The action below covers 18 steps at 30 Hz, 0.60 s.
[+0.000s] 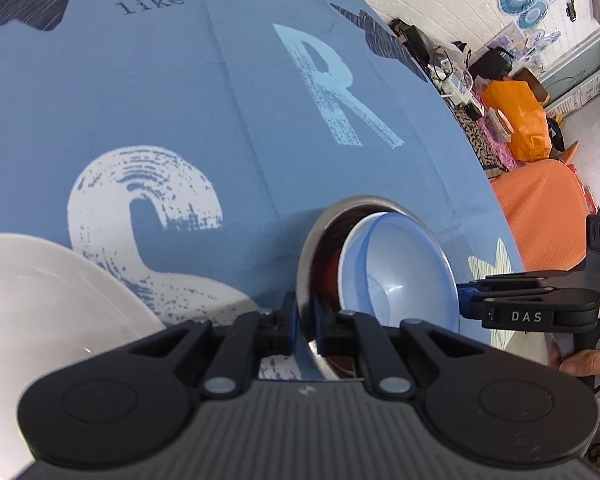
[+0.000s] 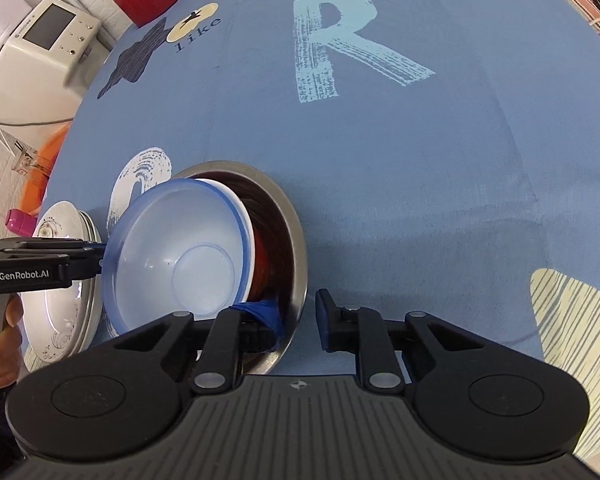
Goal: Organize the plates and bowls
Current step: 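Lift the steel bowl with nested bowls using both tools and lower it onto the plate stack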
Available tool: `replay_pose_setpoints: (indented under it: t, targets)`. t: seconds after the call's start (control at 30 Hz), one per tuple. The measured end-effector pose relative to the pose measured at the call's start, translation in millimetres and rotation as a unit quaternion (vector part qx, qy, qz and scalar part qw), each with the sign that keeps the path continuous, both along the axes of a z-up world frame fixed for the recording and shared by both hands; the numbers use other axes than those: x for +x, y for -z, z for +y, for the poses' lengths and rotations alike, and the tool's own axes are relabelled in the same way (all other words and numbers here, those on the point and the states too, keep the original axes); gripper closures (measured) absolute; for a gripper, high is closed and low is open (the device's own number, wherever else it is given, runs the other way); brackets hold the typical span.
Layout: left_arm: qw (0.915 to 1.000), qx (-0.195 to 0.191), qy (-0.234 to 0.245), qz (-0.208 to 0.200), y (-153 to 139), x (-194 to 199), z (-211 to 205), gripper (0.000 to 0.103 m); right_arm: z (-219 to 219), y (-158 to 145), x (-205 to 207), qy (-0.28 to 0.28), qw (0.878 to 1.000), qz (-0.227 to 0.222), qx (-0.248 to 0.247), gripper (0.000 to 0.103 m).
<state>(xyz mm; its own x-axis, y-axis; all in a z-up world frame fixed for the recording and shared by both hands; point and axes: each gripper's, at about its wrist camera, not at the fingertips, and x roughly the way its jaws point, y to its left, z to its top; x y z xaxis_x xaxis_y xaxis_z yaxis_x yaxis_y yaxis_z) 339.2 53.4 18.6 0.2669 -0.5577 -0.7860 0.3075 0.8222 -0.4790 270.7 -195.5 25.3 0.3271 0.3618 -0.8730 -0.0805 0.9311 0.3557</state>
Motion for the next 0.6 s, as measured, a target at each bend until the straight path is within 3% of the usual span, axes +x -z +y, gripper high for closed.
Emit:
replay_pose_setpoints:
  t: [0.07, 0.33, 0.5, 0.6]
  targets:
    - [1.0000, 0.003, 0.002, -0.004, -2.2, -2.0, -2.9, 0.103, 3.4, -1.0, -0.5, -0.007, 1.000, -0.004, -0.005, 0.103]
    - [0.9997, 0.006, -0.012, -0.018, -19.1, 9.1, -0.1, 0.103, 10.7, -11.2, 3.7, -0.020, 1.000, -0.009, 0.008, 0.103]
    - [0.9997, 0.015, -0.017, 0.000, -5.0, 13.7, 2.3, 0.103, 11.2, -4.6, 14.2, -0.017, 1.000, -0.007, 0.009, 0.103]
    - [0.9998, 0.000, -0.020, 0.005, -2.2, 16.3, 8.2, 0.103, 13.3, -0.6, 14.3, -0.018, 1.000, -0.008, 0.008, 0.100]
